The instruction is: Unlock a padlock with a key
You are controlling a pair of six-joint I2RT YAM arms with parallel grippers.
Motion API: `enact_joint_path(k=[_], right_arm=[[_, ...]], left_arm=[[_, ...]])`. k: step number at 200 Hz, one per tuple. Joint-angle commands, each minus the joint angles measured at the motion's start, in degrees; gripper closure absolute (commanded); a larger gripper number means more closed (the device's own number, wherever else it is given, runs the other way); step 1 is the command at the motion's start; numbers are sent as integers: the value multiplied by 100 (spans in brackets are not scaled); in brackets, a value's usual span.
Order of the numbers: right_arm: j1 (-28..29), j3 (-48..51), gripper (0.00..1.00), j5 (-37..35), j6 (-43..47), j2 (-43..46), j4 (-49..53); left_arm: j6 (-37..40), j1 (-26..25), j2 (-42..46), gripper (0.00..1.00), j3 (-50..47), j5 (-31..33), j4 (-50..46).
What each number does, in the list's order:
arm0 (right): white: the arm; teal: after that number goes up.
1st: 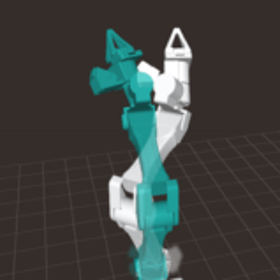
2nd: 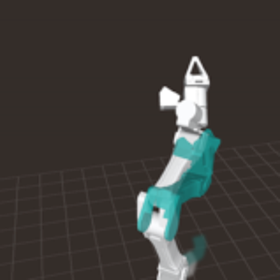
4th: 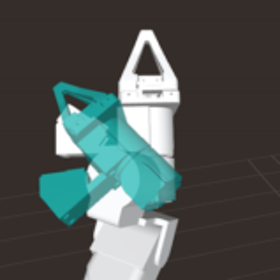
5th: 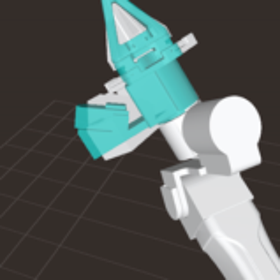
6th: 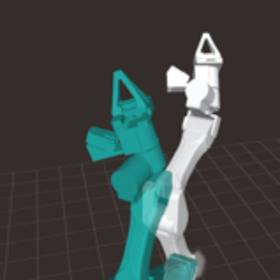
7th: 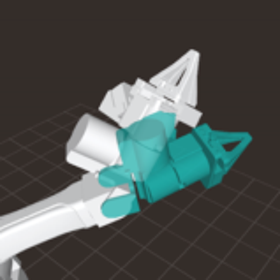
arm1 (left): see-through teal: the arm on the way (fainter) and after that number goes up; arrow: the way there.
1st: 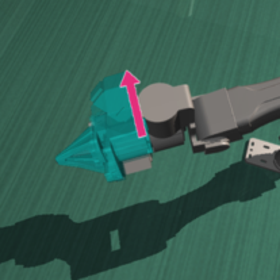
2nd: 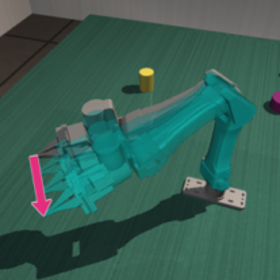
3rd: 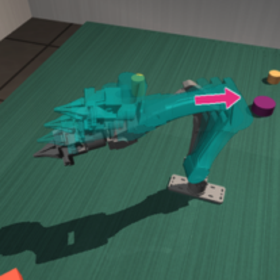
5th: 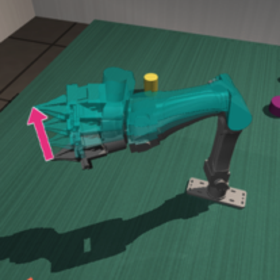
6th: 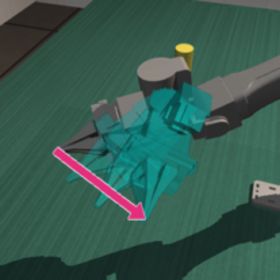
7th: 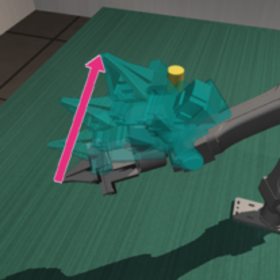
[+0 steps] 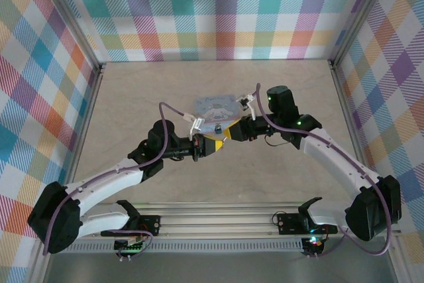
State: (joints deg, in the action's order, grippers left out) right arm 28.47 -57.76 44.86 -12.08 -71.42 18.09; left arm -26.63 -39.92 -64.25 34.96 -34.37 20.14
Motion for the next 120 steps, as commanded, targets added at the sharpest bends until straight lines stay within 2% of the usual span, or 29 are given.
enact_joint_path(k=[1,28,42,60,93,120], right_arm=[[-43,313,56,-1151,-470,9,-274],[74,502,55,-1984,-748,-446,-589],[186,481,49,-2470,-879,-804,-743],[409,415,48,-3112,-993,-1288,-1025],[863,55,48,-4301,-1084,-2263,-1301],[1069,-130,48,-4801,-1247,-2858,-1558]], left_arm=[[453,51,280,100,-7,815,-1115],[485,52,509,100,-244,1515,-1811],[430,51,578,100,-350,1835,-2103],[332,55,577,100,-456,2148,-2353],[27,115,434,100,-719,2447,-2340],[-18,134,324,100,-914,2531,-2165]])
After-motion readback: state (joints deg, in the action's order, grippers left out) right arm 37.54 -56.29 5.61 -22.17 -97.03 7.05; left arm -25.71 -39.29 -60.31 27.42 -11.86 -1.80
